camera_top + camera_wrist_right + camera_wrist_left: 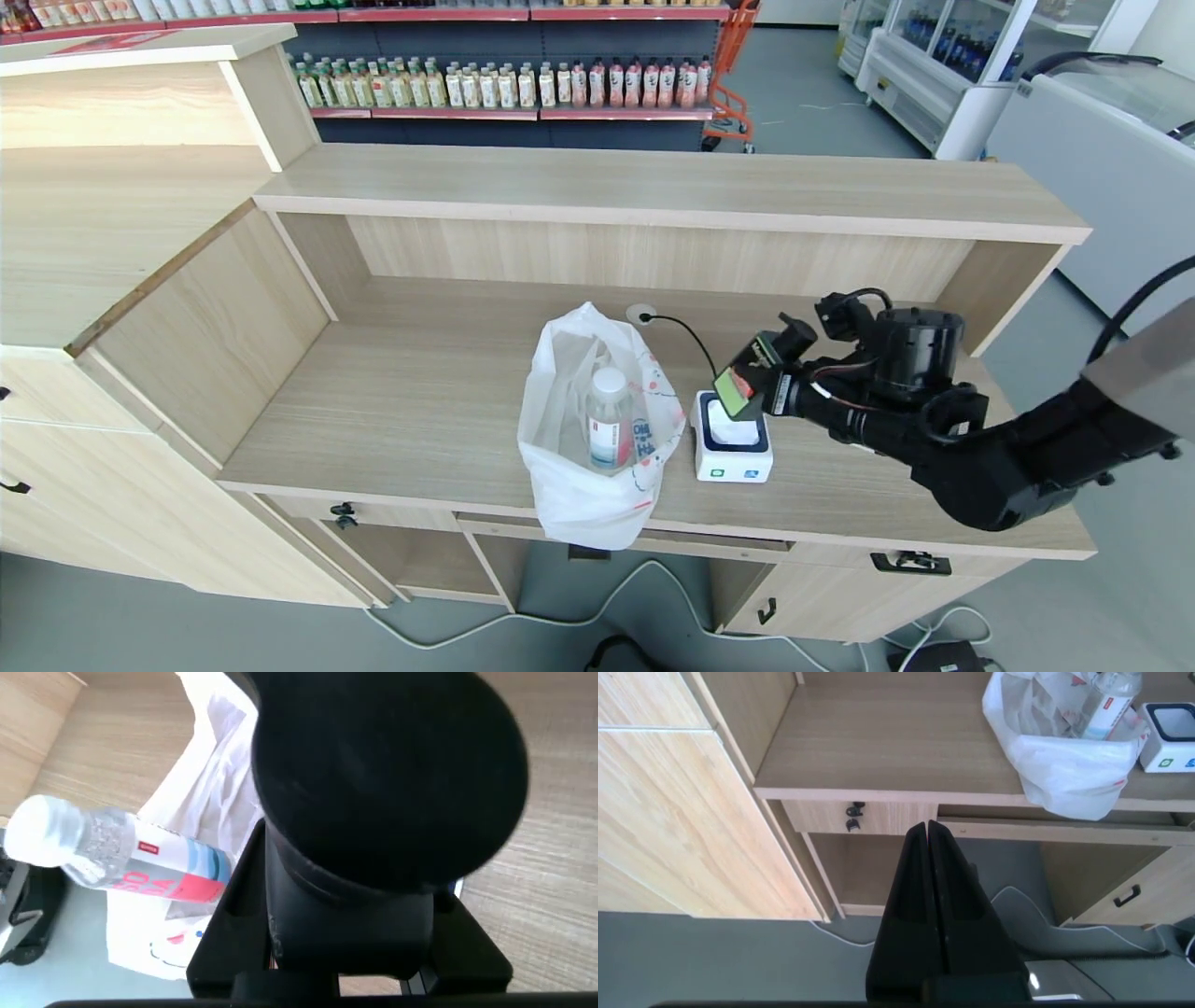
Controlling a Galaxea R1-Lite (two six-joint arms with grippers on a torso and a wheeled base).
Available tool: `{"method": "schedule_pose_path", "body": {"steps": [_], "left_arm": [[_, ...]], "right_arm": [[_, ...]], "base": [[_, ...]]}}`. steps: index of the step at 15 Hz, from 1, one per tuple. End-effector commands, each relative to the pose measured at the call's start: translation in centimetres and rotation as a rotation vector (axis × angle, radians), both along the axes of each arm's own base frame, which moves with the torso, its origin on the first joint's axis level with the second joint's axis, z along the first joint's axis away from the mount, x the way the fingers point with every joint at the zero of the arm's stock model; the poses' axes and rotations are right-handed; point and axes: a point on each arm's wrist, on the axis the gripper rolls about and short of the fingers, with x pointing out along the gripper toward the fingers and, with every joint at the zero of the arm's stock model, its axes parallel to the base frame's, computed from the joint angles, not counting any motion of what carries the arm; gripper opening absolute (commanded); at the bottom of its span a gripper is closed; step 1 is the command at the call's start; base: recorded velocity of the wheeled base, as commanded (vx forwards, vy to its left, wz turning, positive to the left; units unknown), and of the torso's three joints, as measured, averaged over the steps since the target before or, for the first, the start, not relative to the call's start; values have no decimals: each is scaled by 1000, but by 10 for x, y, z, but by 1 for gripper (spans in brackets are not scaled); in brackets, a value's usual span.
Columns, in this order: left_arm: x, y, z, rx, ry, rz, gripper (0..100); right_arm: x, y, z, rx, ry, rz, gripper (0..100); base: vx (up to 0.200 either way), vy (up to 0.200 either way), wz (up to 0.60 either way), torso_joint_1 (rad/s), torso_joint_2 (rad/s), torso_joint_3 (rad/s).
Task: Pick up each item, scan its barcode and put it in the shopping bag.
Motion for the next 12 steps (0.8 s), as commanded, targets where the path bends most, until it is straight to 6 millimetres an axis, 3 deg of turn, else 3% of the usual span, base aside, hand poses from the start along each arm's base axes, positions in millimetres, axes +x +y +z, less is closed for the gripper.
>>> {"method": "schedule_pose_path", "body": {"steps": [1,2,6,8,12], "left_arm": [[0,0,0,0,1,0,0],[0,0,0,0,1,0,0],[0,0,0,-2,1,0,0],[0,0,0,-5,1,0,0],[0,0,0,-8,1,0,0]], "right_arm": [[-39,-21,55,-50,-158,-23,0],[-44,-23,63,-73,-187,-24,0],[-49,-26,73,-114,-218,-24,0],[-45,-29,67,-136,-207,-34,0],[-23,-39,45,-218,-173,-140,0]], "base": [[0,0,0,0,0,0],[0,0,0,0,0,0],[0,200,0,1,2,2],[0,200,0,15,10,0],[0,0,0,0,0,0]]}}
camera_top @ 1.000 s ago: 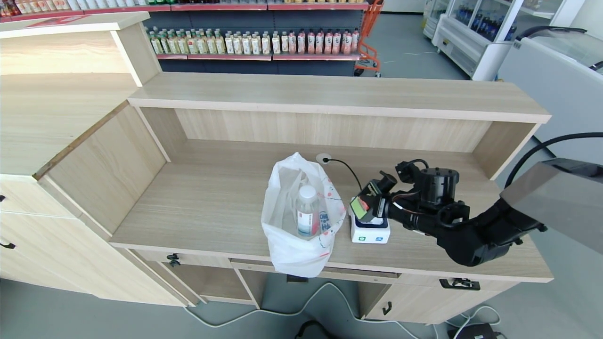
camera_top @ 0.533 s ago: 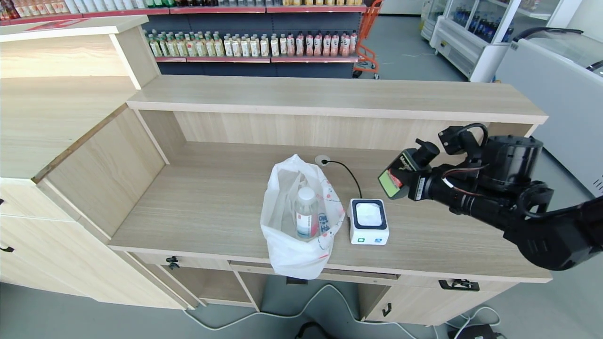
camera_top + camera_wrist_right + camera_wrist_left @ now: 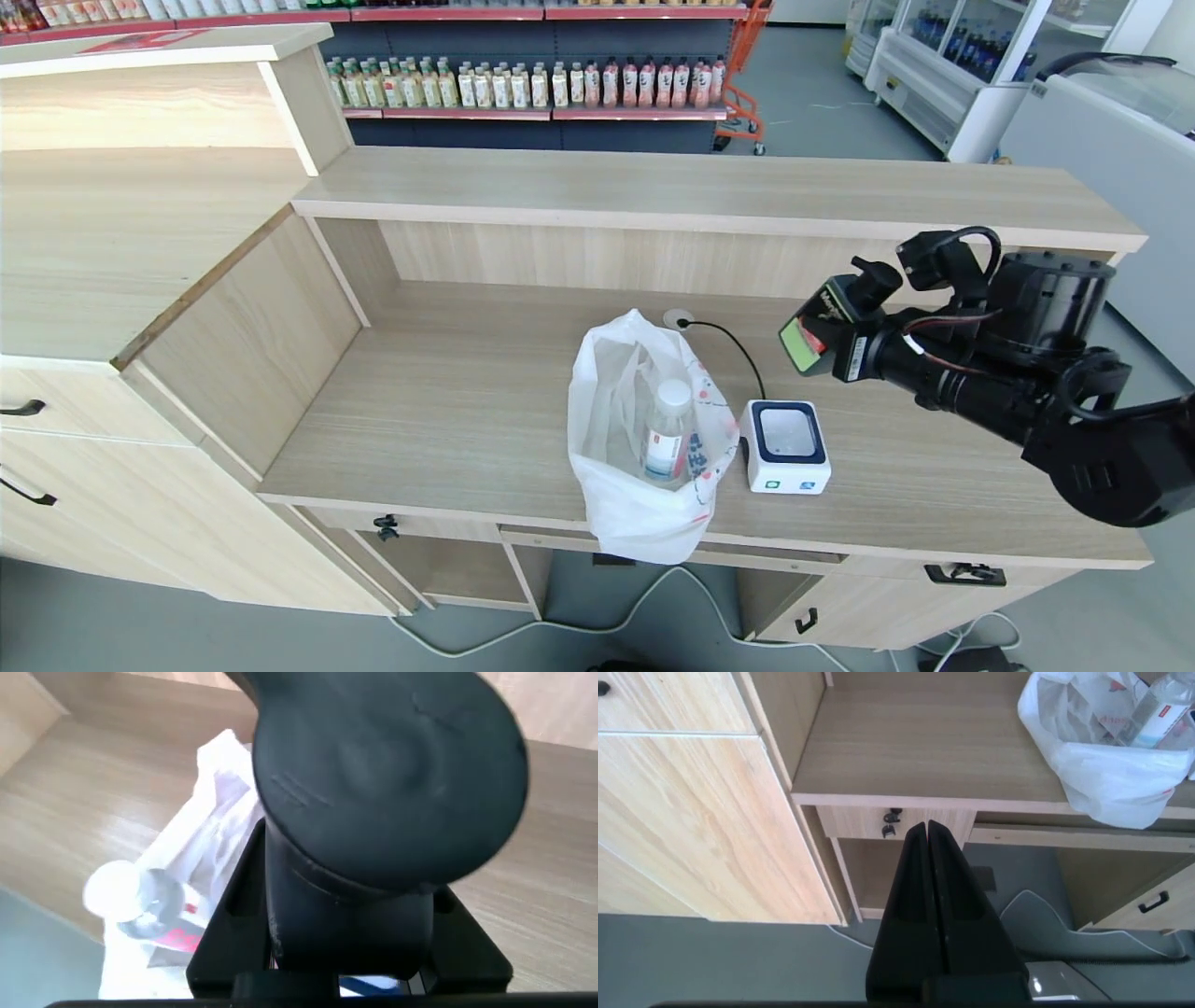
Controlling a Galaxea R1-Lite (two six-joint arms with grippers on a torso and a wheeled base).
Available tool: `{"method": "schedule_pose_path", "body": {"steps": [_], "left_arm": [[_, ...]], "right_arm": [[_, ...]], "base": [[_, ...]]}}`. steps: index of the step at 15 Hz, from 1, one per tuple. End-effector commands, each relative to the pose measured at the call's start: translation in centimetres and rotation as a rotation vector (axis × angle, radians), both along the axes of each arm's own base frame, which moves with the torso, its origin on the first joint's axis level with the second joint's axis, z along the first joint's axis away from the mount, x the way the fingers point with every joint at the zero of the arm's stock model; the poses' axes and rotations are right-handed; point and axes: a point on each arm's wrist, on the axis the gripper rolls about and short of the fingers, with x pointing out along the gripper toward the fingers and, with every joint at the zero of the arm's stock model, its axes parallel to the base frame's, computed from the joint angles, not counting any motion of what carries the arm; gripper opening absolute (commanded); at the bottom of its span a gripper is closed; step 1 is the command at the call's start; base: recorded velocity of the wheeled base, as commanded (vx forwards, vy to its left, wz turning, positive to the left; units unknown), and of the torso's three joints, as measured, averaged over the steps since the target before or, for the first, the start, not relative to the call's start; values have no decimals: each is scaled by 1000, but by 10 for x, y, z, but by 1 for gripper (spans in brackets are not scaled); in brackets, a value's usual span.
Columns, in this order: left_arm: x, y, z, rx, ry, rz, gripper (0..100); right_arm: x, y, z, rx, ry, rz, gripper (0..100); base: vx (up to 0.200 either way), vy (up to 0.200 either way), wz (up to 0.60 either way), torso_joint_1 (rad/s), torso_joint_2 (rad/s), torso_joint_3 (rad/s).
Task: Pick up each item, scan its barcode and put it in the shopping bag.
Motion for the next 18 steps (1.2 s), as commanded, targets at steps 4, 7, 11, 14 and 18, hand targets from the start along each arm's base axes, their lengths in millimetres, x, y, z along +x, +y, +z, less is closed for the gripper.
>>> {"method": "schedule_pose_path", "body": {"steps": [4,7,11,14,18], "left_arm": [[0,0,0,0,1,0,0],[0,0,0,0,1,0,0],[0,0,0,0,1,0,0],[0,0,0,0,1,0,0],[0,0,0,0,1,0,0]], "right_arm": [[22,3,-15,-29,19,-26,0],[25,14,-24,-71,29,15,0],[39,40,-40,-67,-25,140,0],[44,48,-62,-103,13,210,0],[55,61,-98,-112,55,241,0]], "base": [[0,0,0,0,0,0],[0,0,0,0,0,0],[0,0,0,0,0,0],[0,0,0,0,0,0],[0,0,0,0,0,0]]}}
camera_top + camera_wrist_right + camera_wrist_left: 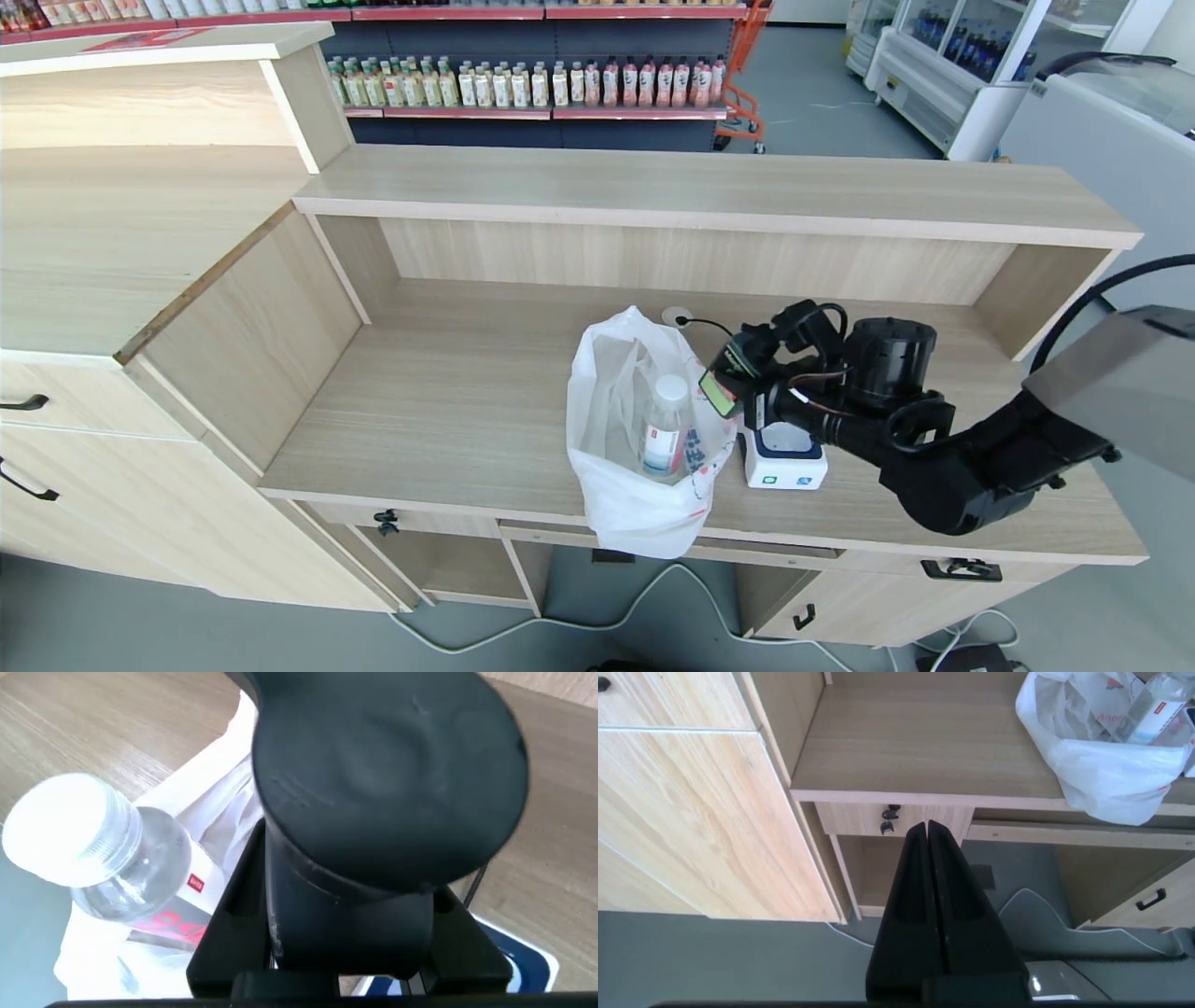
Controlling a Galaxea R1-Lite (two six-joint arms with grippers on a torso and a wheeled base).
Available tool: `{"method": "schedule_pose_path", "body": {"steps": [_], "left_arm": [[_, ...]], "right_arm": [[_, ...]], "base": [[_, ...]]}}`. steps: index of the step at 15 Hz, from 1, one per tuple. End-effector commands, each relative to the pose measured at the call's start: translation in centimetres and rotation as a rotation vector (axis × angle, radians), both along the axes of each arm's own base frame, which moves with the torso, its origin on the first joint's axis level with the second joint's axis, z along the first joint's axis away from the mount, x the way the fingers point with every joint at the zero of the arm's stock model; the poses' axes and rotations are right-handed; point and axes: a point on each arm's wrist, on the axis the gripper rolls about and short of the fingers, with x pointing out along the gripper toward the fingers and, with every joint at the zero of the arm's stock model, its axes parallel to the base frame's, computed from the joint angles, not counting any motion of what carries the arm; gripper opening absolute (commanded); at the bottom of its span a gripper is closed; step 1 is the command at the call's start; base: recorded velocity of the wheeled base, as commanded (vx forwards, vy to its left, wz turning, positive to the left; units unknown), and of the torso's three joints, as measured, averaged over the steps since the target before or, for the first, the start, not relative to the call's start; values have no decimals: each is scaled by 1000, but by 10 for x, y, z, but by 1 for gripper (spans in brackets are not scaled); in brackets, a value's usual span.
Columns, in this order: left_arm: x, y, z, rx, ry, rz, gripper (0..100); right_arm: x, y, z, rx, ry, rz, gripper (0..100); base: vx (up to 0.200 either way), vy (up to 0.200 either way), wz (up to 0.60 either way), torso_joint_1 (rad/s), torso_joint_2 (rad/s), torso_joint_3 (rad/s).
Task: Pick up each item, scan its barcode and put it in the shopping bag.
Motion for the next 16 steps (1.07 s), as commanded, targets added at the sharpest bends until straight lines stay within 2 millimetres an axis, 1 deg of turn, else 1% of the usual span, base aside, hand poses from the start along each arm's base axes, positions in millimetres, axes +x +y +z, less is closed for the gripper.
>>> {"method": "schedule_pose_path", "body": {"steps": [1,3,5,7,8,11,16], "left_arm": [[0,0,0,0,0,0,0],[0,0,0,0,0,0,0],[0,0,0,0,0,0,0],[0,0,0,0,0,0,0],[0,0,0,0,0,0,0],[0,0,0,0,0,0,0],[0,0,0,0,0,0,0]], "right_arm": [[8,9,-26,-14,37,18,0],[16,19,-36,-10,22,32,0],[25,23,-43,-8,17,38,0],[30,24,-47,-7,16,47,0],[34,27,-57,-12,27,53,0],[38,27,-72,-23,52,51,0],[43,29,-82,-49,50,55,0]], "base": [[0,0,0,0,0,0],[0,0,0,0,0,0],[0,0,0,0,0,0],[0,0,0,0,0,0],[0,0,0,0,0,0],[0,0,0,0,0,0],[0,0,0,0,0,0]]}}
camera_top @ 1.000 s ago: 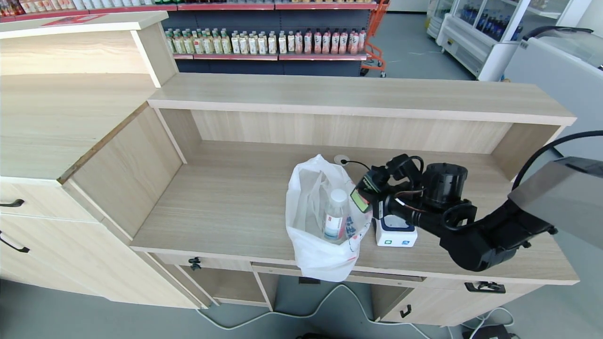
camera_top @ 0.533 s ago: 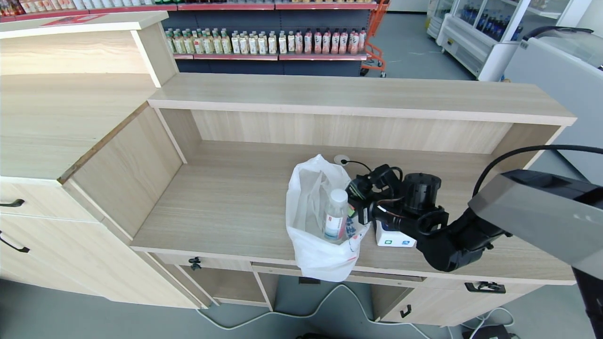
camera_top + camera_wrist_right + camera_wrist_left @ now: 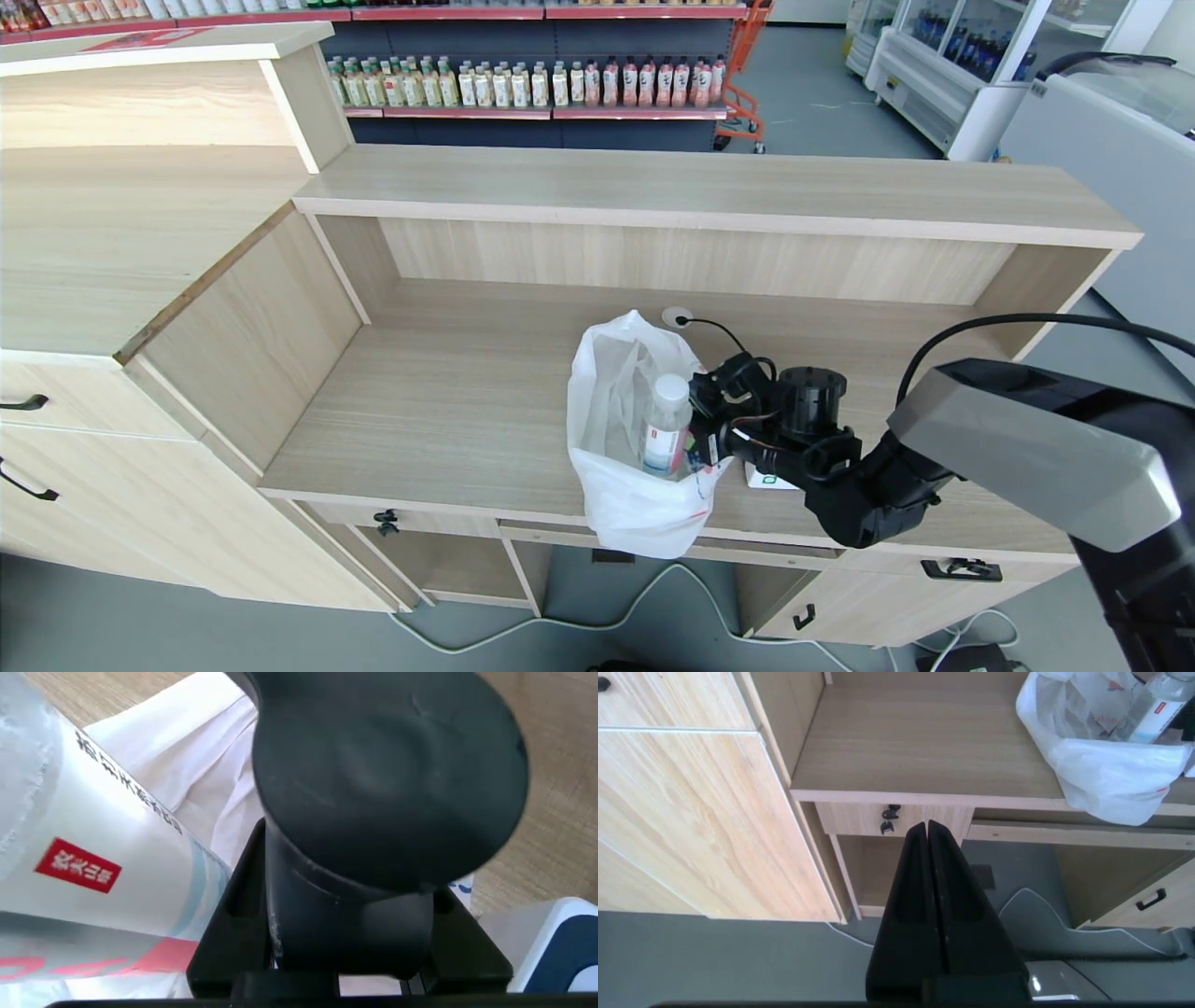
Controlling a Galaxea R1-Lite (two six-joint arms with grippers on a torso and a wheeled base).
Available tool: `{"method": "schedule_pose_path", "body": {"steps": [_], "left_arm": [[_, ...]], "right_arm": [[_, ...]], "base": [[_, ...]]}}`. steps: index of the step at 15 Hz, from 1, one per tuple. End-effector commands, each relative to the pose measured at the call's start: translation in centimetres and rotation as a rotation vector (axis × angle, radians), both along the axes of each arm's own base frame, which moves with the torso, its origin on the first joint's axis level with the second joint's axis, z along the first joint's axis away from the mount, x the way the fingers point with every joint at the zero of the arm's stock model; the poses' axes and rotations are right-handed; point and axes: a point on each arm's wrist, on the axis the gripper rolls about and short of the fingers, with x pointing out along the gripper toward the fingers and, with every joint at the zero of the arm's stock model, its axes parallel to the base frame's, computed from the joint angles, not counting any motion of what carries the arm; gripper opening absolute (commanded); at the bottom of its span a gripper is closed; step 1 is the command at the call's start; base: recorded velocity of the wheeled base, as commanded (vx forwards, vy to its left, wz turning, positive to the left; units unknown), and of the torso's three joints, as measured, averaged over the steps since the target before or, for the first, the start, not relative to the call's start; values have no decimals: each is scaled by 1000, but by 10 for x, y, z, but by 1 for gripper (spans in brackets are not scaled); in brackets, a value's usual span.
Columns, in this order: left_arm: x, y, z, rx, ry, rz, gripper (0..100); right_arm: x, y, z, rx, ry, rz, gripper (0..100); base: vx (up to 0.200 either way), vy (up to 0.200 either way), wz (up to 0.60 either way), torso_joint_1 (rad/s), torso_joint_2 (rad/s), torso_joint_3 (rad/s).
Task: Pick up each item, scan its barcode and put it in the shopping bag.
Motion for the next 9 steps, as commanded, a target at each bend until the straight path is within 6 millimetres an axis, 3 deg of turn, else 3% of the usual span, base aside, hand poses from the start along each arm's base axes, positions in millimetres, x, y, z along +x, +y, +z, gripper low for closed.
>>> {"method": "schedule_pose_path", "body": {"steps": [1,5,6,9], "left_arm": [[0,0,0,0,0,0,0],[0,0,0,0,0,0,0],[0,0,0,0,0,0,0],[0,0,0,0,0,0,0]], "right_arm": [[2,0,-6,-8,7,0,0],[3,-1,-7,-10,9,-2,0],[3,-1,-7,-10,9,-4,100],[4,-3,-5,-5,4,-8,100]], "base": [[0,0,0,0,0,0],[0,0,0,0,0,0],[0,0,0,0,0,0],[0,0,0,0,0,0]]}}
